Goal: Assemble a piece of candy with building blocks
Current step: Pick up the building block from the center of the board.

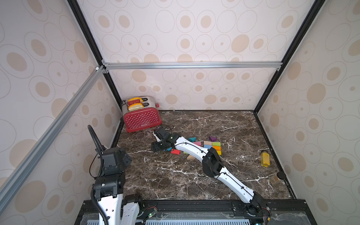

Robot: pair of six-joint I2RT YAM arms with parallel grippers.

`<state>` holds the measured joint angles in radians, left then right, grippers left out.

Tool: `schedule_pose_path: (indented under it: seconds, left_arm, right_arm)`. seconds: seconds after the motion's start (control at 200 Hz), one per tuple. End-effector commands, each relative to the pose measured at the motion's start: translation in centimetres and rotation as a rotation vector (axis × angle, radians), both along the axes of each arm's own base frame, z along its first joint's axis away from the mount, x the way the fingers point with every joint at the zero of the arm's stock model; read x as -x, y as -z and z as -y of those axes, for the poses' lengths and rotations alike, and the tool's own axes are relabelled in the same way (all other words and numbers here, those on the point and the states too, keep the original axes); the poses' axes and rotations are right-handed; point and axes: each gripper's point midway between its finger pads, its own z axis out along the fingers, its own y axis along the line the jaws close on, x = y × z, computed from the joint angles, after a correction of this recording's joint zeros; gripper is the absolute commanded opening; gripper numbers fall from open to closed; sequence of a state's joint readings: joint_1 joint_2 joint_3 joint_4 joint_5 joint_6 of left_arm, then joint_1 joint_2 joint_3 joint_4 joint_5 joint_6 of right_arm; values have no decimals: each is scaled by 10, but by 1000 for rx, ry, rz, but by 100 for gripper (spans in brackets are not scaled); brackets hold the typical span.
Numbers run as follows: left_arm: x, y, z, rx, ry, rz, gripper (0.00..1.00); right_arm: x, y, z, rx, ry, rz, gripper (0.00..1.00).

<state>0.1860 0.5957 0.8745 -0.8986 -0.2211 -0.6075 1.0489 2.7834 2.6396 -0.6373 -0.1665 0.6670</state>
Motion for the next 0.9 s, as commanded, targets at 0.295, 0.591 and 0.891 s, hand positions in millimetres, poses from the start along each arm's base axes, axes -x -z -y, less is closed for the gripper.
schedule_pose_path:
  seconds: [0.295,0.591,0.891]
  left_arm:
    - [-2,0,0,-13,12,-5,75]
    - [-1,0,0,-16,12,-4,75]
    - [0,-1,-1,-21,9,-4,76]
  right_arm:
    - [18,50,11,159,-135,78,66]
    - [21,67,21,242,-180,125,52]
    - [25,43,12,221,-236,202,37]
